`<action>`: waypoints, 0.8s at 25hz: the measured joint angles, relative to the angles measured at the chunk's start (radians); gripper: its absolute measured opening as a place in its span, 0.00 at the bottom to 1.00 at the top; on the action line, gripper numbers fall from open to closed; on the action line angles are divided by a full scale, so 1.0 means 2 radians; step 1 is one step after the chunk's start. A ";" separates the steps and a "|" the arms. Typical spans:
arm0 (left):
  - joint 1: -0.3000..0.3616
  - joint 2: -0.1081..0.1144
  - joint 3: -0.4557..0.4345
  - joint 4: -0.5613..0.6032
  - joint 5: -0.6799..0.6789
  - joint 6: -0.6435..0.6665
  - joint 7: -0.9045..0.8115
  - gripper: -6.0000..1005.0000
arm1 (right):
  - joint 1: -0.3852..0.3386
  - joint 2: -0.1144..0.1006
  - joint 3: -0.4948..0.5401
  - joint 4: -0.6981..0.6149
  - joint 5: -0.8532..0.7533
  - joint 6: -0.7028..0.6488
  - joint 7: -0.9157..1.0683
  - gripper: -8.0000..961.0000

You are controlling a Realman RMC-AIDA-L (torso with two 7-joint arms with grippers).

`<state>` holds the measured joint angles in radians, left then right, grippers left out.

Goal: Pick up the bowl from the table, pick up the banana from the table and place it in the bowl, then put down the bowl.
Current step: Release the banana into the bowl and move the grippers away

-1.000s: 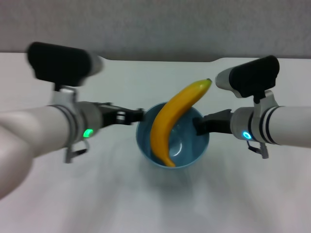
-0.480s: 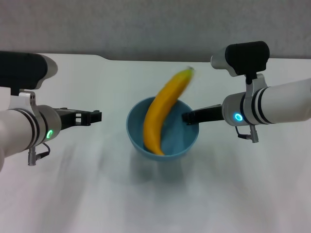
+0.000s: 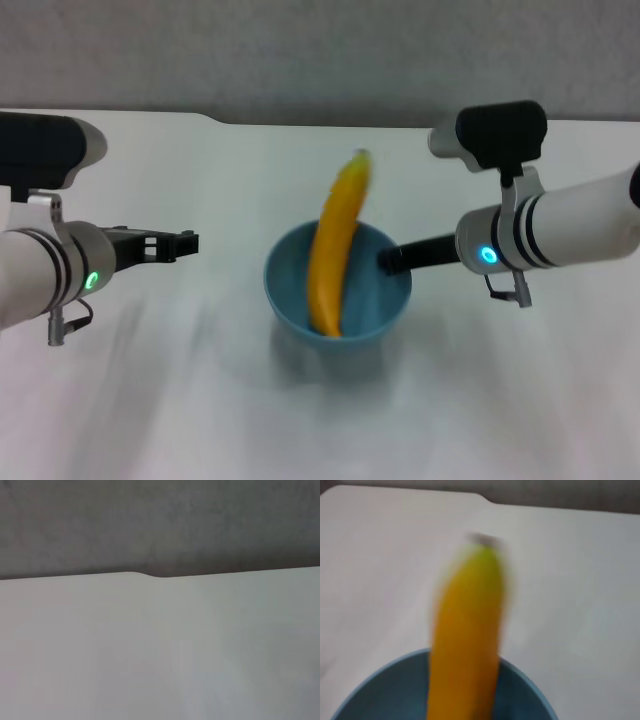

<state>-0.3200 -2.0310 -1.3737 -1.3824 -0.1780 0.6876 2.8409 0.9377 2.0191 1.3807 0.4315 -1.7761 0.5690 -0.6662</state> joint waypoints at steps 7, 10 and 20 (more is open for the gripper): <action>0.002 0.000 -0.001 0.005 0.000 0.000 0.000 0.89 | -0.014 0.000 -0.006 -0.003 0.002 -0.005 -0.002 0.10; 0.003 0.000 0.000 0.005 0.000 0.000 0.000 0.89 | -0.020 -0.001 -0.010 -0.007 0.001 -0.015 -0.005 0.10; 0.012 -0.001 -0.001 0.001 0.000 -0.003 0.000 0.89 | -0.025 -0.002 -0.010 -0.012 0.001 -0.017 -0.005 0.12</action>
<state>-0.2951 -2.0320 -1.3756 -1.3803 -0.1778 0.6822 2.8409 0.8877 2.0159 1.3606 0.4085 -1.7732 0.5347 -0.6761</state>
